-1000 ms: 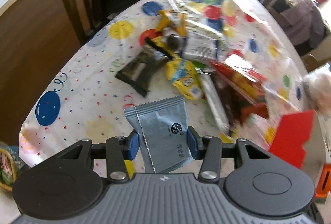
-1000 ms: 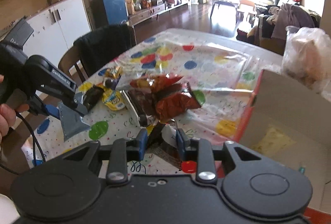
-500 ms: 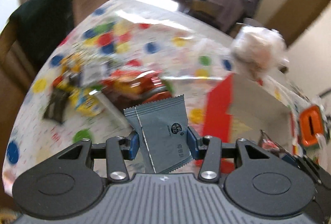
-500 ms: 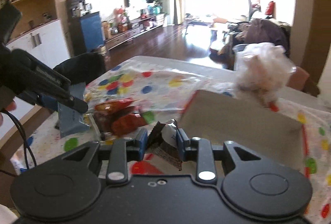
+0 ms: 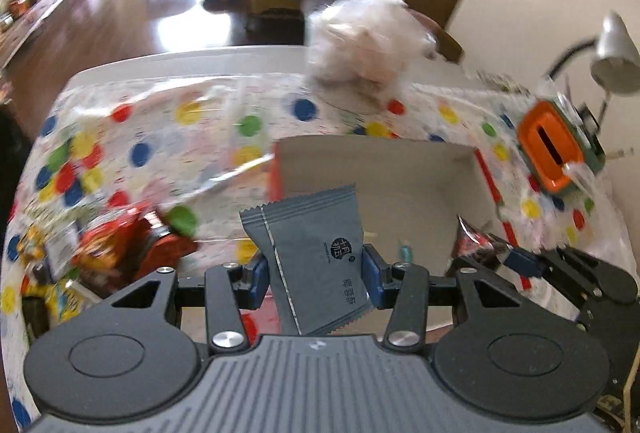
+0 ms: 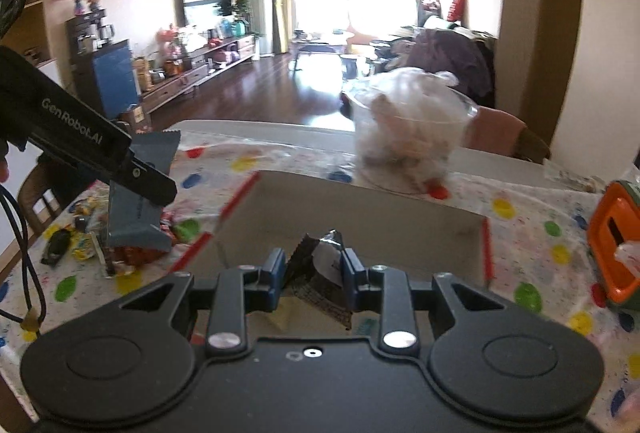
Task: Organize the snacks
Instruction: 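Carry both snacks into the cardboard box and open both tools, then move both open tools back to the snack pile, then grasp the black snack bar with the left tool while the right tool grasps a silver wrapper, then carry the black bar and silver wrapper over the cardboard box with both tools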
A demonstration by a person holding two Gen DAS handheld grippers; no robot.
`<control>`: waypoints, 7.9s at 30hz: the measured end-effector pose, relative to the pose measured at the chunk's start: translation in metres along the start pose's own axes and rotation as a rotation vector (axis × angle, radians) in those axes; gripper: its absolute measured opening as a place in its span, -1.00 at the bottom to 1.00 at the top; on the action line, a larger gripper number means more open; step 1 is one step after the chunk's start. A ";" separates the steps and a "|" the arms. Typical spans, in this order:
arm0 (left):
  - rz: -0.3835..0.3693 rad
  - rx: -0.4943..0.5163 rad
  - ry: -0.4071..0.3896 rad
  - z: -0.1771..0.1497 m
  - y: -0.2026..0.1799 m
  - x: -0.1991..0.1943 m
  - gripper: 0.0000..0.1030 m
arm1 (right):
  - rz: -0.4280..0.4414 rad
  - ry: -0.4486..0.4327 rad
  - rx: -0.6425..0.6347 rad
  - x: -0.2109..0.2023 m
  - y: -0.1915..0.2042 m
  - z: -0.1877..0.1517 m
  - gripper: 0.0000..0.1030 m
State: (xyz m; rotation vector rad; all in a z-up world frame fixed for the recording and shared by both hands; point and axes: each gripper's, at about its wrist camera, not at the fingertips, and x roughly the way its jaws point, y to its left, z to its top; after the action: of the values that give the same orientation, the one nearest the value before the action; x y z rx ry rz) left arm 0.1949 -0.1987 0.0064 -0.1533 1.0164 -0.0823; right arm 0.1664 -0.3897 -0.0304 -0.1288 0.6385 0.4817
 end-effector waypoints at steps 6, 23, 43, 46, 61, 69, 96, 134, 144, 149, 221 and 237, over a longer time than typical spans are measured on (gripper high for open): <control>-0.018 0.079 0.077 0.014 -0.034 0.034 -0.10 | -0.051 0.042 0.045 0.013 -0.033 -0.007 -0.44; 0.026 0.168 0.319 0.025 -0.074 0.148 -0.10 | -0.044 0.259 -0.020 0.082 -0.053 -0.030 -0.44; 0.039 0.166 0.306 0.018 -0.075 0.153 -0.10 | 0.025 0.301 0.028 0.080 -0.062 -0.034 -0.31; 0.033 0.158 0.270 0.016 -0.072 0.142 -0.10 | 0.033 0.281 0.046 0.071 -0.064 -0.031 -0.26; 0.000 0.135 0.068 0.001 -0.062 0.068 0.05 | 0.052 0.144 0.101 0.020 -0.056 -0.016 0.23; 0.005 0.120 -0.053 -0.016 -0.042 0.024 0.23 | 0.074 0.082 0.102 -0.001 -0.035 -0.009 0.57; 0.117 0.024 -0.285 -0.091 0.125 -0.070 0.65 | 0.218 0.000 0.094 0.007 0.101 0.023 1.00; 0.159 -0.100 0.007 -0.136 0.330 0.024 0.66 | 0.342 0.287 -0.368 0.185 0.291 0.002 0.69; 0.146 -0.107 0.037 -0.135 0.337 0.042 0.65 | 0.332 0.327 -0.375 0.215 0.291 0.002 0.52; 0.157 -0.098 0.041 -0.134 0.337 0.047 0.59 | 0.310 0.315 -0.385 0.218 0.296 -0.001 0.46; 0.156 -0.139 0.067 -0.148 0.321 0.025 -0.37 | 0.237 0.283 -0.209 0.131 0.266 -0.013 -0.20; 0.071 -0.045 -0.057 -0.110 0.217 -0.026 -0.38 | 0.124 0.181 -0.054 0.055 0.167 0.002 -0.19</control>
State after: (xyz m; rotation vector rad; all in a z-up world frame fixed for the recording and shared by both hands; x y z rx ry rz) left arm 0.0873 0.0093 -0.0646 -0.1594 0.9663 0.0091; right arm 0.1273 -0.2208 -0.0570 -0.1859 0.8141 0.6118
